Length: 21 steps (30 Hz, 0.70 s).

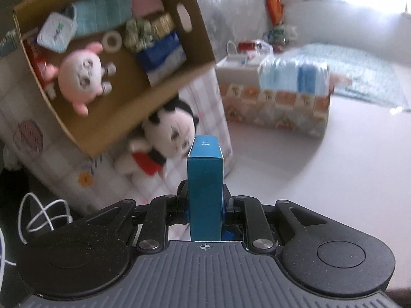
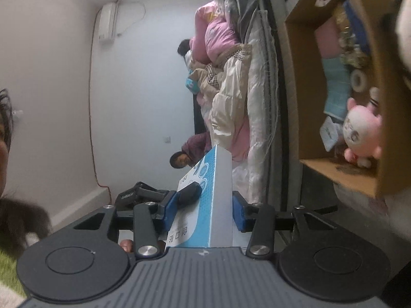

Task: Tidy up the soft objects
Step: 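Carry the blue-white box with the left tool over the cardboard box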

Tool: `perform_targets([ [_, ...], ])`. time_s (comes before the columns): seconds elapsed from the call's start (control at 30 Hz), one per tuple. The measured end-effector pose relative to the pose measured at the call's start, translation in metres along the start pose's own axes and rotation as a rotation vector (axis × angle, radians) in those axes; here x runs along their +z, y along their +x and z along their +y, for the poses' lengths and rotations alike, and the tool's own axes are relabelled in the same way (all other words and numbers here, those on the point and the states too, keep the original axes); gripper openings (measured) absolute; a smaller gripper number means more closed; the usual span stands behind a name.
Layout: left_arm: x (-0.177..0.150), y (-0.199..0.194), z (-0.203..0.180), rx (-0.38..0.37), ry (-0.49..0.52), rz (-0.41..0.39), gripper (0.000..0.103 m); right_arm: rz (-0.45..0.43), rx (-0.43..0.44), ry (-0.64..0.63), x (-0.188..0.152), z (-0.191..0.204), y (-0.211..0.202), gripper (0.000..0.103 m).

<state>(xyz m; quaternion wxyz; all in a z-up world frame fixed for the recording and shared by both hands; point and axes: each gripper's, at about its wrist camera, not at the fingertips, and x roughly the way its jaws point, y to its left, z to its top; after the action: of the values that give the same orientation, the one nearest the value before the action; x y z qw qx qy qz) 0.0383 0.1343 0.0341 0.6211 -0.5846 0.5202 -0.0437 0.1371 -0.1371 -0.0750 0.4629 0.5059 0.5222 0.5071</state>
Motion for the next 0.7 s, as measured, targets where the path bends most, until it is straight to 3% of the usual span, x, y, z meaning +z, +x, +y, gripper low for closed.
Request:
perform_targets([
  [0.13, 0.042, 0.003, 0.030, -0.058, -0.030, -0.022, 0.019, 0.021, -0.054, -0.022, 0.028, -0.016, 0.032, 0.047],
  [0.33, 0.099, 0.041, 0.086, -0.190, -0.173, -0.020, 0.020, -0.021, -0.217, -0.042, 0.063, -0.039, 0.050, 0.046],
  [0.4, 0.118, 0.060, 0.098, -0.224, -0.213, 0.003, 0.022, -0.058, -0.274, -0.048, 0.073, -0.044, 0.052, 0.046],
  [0.43, 0.126, 0.066, 0.102, -0.240, -0.218, 0.015, 0.030, -0.074, -0.307, -0.057, 0.076, -0.045, 0.053, 0.046],
  [0.47, 0.133, 0.075, 0.105, -0.246, -0.228, 0.028, 0.039, -0.087, -0.331, -0.064, 0.081, -0.047, 0.054, 0.046],
  [0.57, 0.161, 0.095, 0.111, -0.203, -0.204, 0.056, 0.052, -0.140, -0.431, -0.103, 0.095, -0.050, 0.057, 0.039],
  [0.6, 0.171, 0.101, 0.113, -0.175, -0.198, 0.054, 0.052, -0.149, -0.461, -0.116, 0.099, -0.051, 0.058, 0.034],
  [0.7, 0.193, 0.116, 0.117, -0.137, -0.186, 0.076, 0.054, -0.147, -0.563, -0.170, 0.111, -0.051, 0.069, 0.032],
])
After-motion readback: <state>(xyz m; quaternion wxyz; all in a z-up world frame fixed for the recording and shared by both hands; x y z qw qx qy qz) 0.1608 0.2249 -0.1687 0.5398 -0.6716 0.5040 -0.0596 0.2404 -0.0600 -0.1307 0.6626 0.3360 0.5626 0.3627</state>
